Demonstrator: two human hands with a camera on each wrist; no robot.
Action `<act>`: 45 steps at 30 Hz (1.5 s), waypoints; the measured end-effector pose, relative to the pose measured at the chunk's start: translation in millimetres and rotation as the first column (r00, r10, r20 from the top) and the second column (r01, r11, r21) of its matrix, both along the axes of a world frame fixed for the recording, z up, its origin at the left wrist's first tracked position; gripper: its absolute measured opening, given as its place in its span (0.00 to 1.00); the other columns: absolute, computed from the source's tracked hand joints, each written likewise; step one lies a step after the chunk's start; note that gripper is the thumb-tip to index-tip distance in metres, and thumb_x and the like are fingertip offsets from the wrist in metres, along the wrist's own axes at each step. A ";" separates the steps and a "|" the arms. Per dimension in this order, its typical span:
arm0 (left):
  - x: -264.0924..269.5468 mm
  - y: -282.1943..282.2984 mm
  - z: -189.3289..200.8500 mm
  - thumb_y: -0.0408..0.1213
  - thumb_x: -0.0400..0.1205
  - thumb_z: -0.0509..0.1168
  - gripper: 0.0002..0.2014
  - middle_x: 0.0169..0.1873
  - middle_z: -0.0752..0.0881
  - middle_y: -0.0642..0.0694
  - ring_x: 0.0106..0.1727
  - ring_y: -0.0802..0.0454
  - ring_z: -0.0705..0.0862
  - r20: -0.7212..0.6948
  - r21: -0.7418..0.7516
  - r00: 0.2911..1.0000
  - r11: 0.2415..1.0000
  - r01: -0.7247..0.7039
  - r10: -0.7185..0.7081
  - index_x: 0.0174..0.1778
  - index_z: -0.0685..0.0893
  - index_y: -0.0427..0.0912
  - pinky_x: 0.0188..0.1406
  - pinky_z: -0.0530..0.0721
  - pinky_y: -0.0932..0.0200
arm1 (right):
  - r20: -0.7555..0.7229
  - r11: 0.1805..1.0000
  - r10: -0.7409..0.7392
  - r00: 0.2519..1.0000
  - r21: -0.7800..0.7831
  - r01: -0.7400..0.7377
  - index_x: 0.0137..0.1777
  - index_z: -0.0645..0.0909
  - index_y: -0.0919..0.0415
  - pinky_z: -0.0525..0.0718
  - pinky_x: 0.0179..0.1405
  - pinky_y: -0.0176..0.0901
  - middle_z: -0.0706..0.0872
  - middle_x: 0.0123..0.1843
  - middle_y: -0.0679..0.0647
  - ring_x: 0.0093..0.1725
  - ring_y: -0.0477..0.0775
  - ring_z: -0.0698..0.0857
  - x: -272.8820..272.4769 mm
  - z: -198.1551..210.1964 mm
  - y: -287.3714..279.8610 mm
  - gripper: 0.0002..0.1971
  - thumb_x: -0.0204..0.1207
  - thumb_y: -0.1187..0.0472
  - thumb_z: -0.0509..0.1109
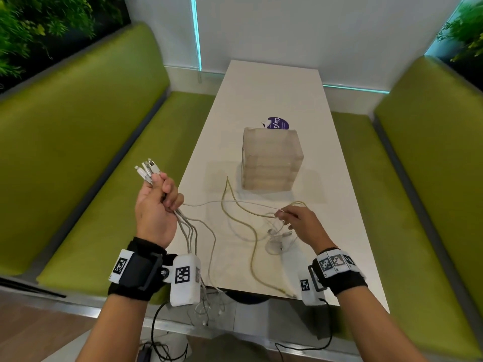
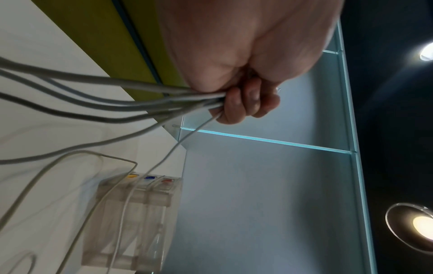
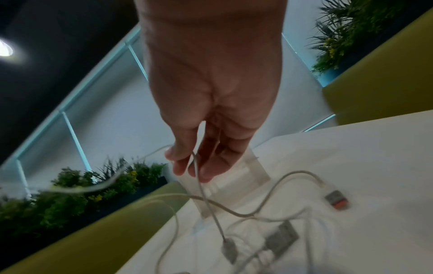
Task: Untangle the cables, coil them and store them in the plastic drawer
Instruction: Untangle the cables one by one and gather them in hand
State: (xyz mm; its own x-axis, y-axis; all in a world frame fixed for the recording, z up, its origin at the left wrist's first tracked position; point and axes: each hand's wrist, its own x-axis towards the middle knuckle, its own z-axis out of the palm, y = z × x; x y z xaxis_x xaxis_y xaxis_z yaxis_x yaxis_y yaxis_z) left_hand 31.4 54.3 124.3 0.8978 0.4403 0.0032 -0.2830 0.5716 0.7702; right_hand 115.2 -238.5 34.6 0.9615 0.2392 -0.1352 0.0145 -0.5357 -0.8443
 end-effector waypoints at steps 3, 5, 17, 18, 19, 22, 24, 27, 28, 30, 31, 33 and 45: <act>2.2 -6.3 -3.6 0.39 0.89 0.50 0.13 0.24 0.73 0.56 0.21 0.61 0.62 -0.040 0.023 0.999 1.000 0.007 -0.006 0.40 0.73 0.44 0.21 0.59 0.67 | -0.037 0.988 0.035 0.999 0.153 -0.029 0.49 0.88 0.62 0.84 0.34 0.32 0.85 0.48 0.62 0.35 0.50 0.86 -10.1 14.4 9.2 0.06 0.78 0.65 0.69; 3.1 -12.3 -5.4 0.39 0.89 0.50 0.13 0.24 0.73 0.56 0.21 0.61 0.62 -0.058 0.032 0.998 0.999 0.019 -0.017 0.40 0.73 0.44 0.21 0.58 0.66 | -0.082 0.972 0.070 0.994 0.228 -0.050 0.49 0.88 0.62 0.85 0.35 0.35 0.86 0.42 0.59 0.34 0.49 0.86 -17.8 25.9 14.2 0.06 0.77 0.68 0.70; 6.9 -36.0 -0.6 0.38 0.89 0.50 0.13 0.23 0.74 0.55 0.20 0.61 0.61 -0.077 0.027 0.991 0.994 0.110 -0.108 0.40 0.73 0.42 0.19 0.59 0.67 | -0.424 0.879 0.475 0.771 0.183 -0.440 0.51 0.85 0.67 0.88 0.41 0.39 0.87 0.40 0.57 0.33 0.51 0.89 -76.7 0.8 46.8 0.07 0.75 0.66 0.73; 6.6 -36.2 -0.6 0.38 0.89 0.50 0.13 0.23 0.74 0.55 0.20 0.61 0.61 -0.075 0.027 0.991 0.993 0.113 -0.111 0.40 0.73 0.42 0.19 0.60 0.67 | -0.441 0.874 0.479 0.759 0.163 -0.457 0.50 0.85 0.66 0.88 0.42 0.39 0.87 0.40 0.57 0.34 0.51 0.89 -81.4 -3.9 48.6 0.07 0.74 0.65 0.73; 6.1 -36.3 -0.5 0.38 0.89 0.50 0.13 0.23 0.74 0.55 0.20 0.61 0.61 -0.073 0.028 0.991 0.993 0.117 -0.115 0.41 0.73 0.42 0.19 0.60 0.67 | -0.451 0.871 0.480 0.752 0.145 -0.469 0.49 0.85 0.65 0.89 0.44 0.40 0.87 0.40 0.55 0.35 0.52 0.89 -85.3 -8.1 49.6 0.06 0.74 0.65 0.74; 5.4 -37.0 -1.4 0.38 0.89 0.49 0.13 0.23 0.74 0.55 0.20 0.61 0.61 -0.073 0.028 0.989 0.991 0.130 -0.127 0.41 0.73 0.42 0.19 0.60 0.67 | -0.459 0.856 0.478 0.749 0.053 -0.514 0.51 0.85 0.67 0.89 0.49 0.45 0.87 0.41 0.54 0.39 0.55 0.90 -89.0 -21.6 48.8 0.09 0.72 0.64 0.74; 4.3 -37.7 -2.4 0.38 0.89 0.50 0.13 0.23 0.74 0.55 0.20 0.61 0.61 -0.074 0.024 0.988 0.990 0.139 -0.137 0.41 0.73 0.42 0.20 0.59 0.67 | -0.455 0.830 0.482 0.749 -0.036 -0.557 0.54 0.85 0.66 0.88 0.48 0.43 0.89 0.43 0.55 0.42 0.55 0.90 -89.7 -26.6 46.8 0.13 0.71 0.63 0.75; 2.8 -38.6 -4.9 0.38 0.89 0.50 0.13 0.23 0.74 0.55 0.20 0.61 0.61 -0.083 0.020 0.985 0.988 0.156 -0.154 0.41 0.73 0.42 0.19 0.59 0.67 | -0.435 0.839 0.445 0.783 -0.103 -0.534 0.54 0.84 0.62 0.85 0.41 0.37 0.89 0.44 0.52 0.39 0.52 0.88 -86.5 -26.3 40.7 0.11 0.71 0.64 0.74; 2.4 -39.6 -5.6 0.38 0.89 0.50 0.13 0.23 0.74 0.55 0.20 0.61 0.61 -0.087 0.015 0.983 0.986 0.163 -0.162 0.41 0.74 0.41 0.19 0.60 0.67 | -0.426 0.860 0.413 0.805 -0.109 -0.498 0.52 0.85 0.60 0.86 0.41 0.40 0.88 0.44 0.51 0.38 0.52 0.87 -84.1 -26.4 37.8 0.09 0.71 0.65 0.74; 2.0 -41.5 -6.9 0.38 0.89 0.50 0.13 0.23 0.73 0.54 0.20 0.60 0.61 -0.099 0.002 0.978 0.983 0.183 -0.182 0.42 0.74 0.41 0.19 0.60 0.67 | -0.392 0.879 0.339 0.855 -0.193 -0.437 0.47 0.84 0.55 0.84 0.45 0.46 0.85 0.44 0.48 0.42 0.52 0.85 -78.4 -26.1 30.1 0.07 0.70 0.63 0.75; 1.8 -42.3 -7.5 0.38 0.89 0.50 0.13 0.23 0.72 0.53 0.20 0.60 0.61 -0.105 -0.005 0.975 0.981 0.196 -0.196 0.43 0.75 0.40 0.19 0.61 0.67 | -0.371 0.861 0.320 0.872 -0.270 -0.431 0.47 0.83 0.54 0.81 0.46 0.44 0.84 0.46 0.48 0.45 0.52 0.83 -75.6 -26.5 25.4 0.07 0.70 0.62 0.76; 1.7 -44.6 -8.8 0.41 0.88 0.51 0.13 0.24 0.70 0.53 0.21 0.60 0.61 -0.115 -0.009 0.966 0.973 0.230 -0.230 0.45 0.77 0.39 0.19 0.60 0.67 | -0.364 0.821 0.285 0.886 -0.385 -0.422 0.49 0.82 0.55 0.77 0.47 0.40 0.82 0.47 0.47 0.48 0.50 0.81 -71.9 -29.1 15.3 0.09 0.69 0.60 0.77; -2.1 -61.5 -17.2 0.35 0.86 0.56 0.08 0.21 0.64 0.55 0.20 0.60 0.59 -0.204 0.097 0.922 0.931 0.352 -0.328 0.43 0.76 0.39 0.21 0.55 0.64 | -0.109 0.870 -0.156 0.982 -0.485 0.085 0.45 0.77 0.61 0.74 0.41 0.44 0.84 0.49 0.58 0.44 0.56 0.81 -37.8 -46.9 2.7 0.09 0.76 0.55 0.69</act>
